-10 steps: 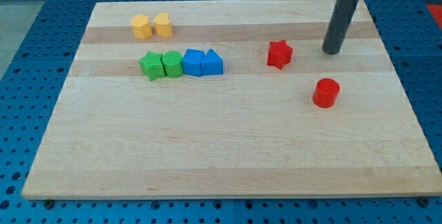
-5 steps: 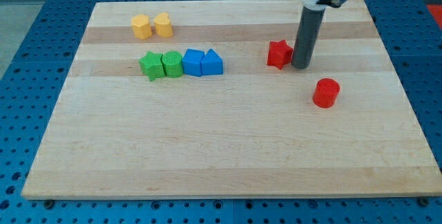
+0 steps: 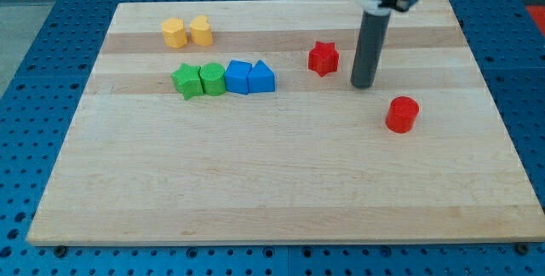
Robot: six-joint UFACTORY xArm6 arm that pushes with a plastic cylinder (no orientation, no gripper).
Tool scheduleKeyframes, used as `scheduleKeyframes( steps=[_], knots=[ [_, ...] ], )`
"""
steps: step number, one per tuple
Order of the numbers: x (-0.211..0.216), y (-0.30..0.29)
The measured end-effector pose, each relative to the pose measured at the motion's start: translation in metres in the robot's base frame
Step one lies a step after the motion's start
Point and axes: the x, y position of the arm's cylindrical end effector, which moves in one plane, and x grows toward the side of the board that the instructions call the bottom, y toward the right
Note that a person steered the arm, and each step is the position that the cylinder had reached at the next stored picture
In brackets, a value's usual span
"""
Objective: Place the red star right side of the yellow heart
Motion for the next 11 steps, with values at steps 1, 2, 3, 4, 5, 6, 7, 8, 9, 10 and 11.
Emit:
scheduleKeyframes(
  steps=[1,2,3,4,5,6,7,8,9,10,11],
  knots=[
    [0.006,-0.017],
    [-0.040,-0.023],
    [-0.082,-0.033],
    [-0.100,-0.052],
    [-0.106,-0.077],
    [-0.113,-0.100],
    [-0.125,-0.096],
    [-0.100,-0.067],
    [-0.043,-0.072],
    [-0.042,-0.086],
    [-0.061,-0.093]
  ],
)
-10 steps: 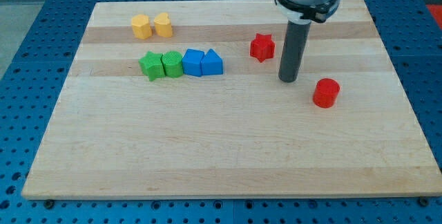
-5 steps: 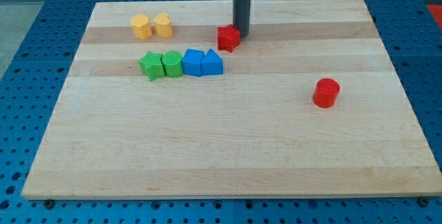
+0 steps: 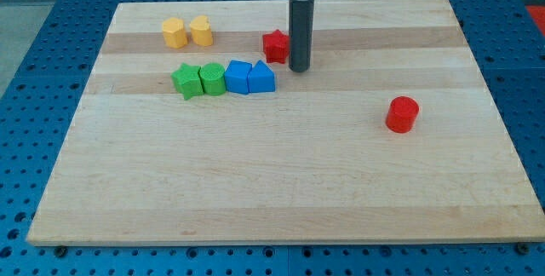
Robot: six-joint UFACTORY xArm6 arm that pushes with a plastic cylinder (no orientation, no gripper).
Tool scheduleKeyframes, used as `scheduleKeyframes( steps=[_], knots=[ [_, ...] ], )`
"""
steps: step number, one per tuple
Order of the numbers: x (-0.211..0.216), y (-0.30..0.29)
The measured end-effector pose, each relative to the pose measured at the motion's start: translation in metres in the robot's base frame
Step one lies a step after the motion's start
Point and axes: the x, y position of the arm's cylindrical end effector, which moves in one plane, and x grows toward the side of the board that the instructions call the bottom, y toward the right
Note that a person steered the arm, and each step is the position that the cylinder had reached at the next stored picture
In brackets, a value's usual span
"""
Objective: Place the red star right side of the yellow heart
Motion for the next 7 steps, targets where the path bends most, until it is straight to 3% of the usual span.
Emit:
scheduleKeyframes(
  steps=[2,5,7],
  knots=[
    [-0.038,-0.031],
    [-0.044,-0.086],
    [-0.044,-0.074]
  ],
)
